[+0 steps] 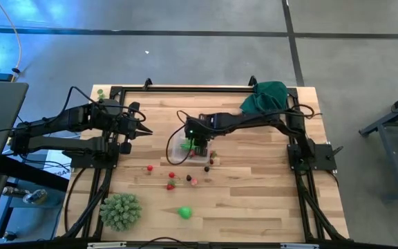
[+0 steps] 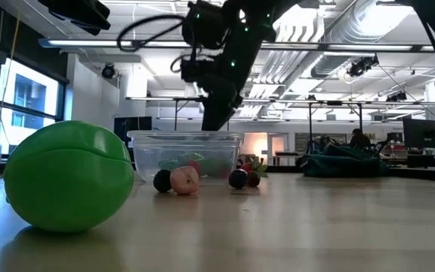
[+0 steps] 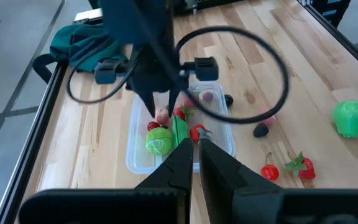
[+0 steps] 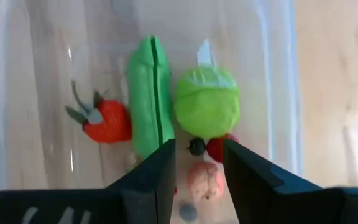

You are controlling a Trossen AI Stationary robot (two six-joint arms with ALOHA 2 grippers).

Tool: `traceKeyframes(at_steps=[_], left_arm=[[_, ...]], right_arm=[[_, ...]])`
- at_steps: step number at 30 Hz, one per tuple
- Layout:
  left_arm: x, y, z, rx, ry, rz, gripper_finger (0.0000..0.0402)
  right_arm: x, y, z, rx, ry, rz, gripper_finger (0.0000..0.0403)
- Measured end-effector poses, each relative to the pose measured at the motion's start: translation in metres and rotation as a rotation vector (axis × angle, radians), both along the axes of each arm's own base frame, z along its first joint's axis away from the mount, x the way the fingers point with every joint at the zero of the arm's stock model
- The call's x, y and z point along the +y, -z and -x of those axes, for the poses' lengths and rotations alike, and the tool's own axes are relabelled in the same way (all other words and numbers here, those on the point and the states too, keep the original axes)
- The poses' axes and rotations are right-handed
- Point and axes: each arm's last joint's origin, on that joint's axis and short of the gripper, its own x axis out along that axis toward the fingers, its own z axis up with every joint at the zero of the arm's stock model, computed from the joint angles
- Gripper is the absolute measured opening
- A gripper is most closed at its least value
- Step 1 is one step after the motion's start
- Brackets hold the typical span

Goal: Pick and placing Produce into tupperware
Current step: Put the red strawberry into the transparent container

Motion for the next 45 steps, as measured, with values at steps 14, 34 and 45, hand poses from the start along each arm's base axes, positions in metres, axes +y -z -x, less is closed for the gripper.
traceKeyframes(at_steps=[14,34,45], left_arm=[[0.0,0.0,0.0,0.0,0.0,0.0,0.0019],[0.0,0.0,0.0,0.0,0.0,0.0,0.0019],[0.0,0.0,0.0,0.0,0.0,0.0,0.0019]], right_arm=[[0.053,-0.052,0.01,-0.157,-0.052,0.127,0.0122],[0.157,-0.079,0.048,-0.254,0.03,0.284,0.0122],[0.156,-0.039,0.091,-0.525,-0.033,0.155,0.0122]])
